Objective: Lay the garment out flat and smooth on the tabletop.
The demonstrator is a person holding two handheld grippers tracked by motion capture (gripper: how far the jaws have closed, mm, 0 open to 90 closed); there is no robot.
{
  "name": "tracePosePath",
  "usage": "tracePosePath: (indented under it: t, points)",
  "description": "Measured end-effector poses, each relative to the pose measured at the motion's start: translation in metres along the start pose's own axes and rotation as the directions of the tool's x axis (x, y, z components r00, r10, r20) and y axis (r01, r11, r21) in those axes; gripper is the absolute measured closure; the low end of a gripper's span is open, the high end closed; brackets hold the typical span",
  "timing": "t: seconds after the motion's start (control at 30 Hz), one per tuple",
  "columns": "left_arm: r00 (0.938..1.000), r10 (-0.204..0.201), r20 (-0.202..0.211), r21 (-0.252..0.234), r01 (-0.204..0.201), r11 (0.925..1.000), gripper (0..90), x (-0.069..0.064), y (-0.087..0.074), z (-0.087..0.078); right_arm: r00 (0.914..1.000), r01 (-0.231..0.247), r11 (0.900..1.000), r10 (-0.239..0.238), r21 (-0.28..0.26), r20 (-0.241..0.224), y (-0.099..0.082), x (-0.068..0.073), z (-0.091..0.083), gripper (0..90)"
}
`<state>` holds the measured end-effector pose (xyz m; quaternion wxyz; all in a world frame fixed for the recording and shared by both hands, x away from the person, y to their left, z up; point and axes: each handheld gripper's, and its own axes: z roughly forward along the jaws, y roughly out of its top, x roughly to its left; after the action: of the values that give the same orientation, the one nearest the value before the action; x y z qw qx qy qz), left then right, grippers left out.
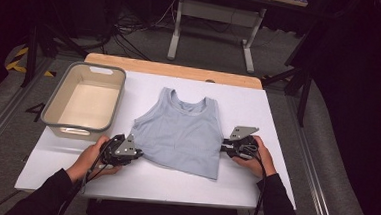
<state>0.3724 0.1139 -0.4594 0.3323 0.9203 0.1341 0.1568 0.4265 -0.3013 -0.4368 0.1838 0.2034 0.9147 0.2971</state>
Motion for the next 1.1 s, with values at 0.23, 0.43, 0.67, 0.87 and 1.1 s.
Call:
tracePosePath:
  t: [0.23, 0.43, 0.67, 0.87, 1.1]
  points:
    - [1.0000, 0.001, 0.001, 0.000, -0.001, 1.0000, 84.3, 0.000, 0.000, 0.000, 0.9995, 0.027, 0.9993, -0.026, -0.025, 0.019, -0.003, -0.001, -0.012, 82.6]
    - [0.9999, 0.006, -0.013, -0.004, -0.006, 1.0000, 84.5, -0.001, 0.001, 0.000, 0.9942, -0.045, 0.9959, 0.053, -0.079, 0.094, -0.010, -0.013, -0.034, 90.0]
    - [0.9998, -0.001, -0.019, 0.005, 0.001, 1.0000, 84.5, -0.004, 0.003, 0.001, 0.9876, -0.135, 0.9782, 0.146, -0.158, 0.059, -0.025, -0.026, -0.047, 88.1]
    - [0.9998, 0.017, -0.007, 0.000, -0.017, 0.9998, 84.5, -0.010, 0.005, -0.001, 0.9942, -0.106, 0.9868, 0.107, -0.123, 0.008, -0.012, -0.011, -0.030, 69.3]
    - [0.9996, 0.029, -0.002, -0.001, -0.029, 0.9996, 84.3, -0.022, 0.004, -0.003, 0.9687, -0.246, 0.9509, 0.236, -0.187, -0.078, -0.003, -0.008, -0.017, 47.2]
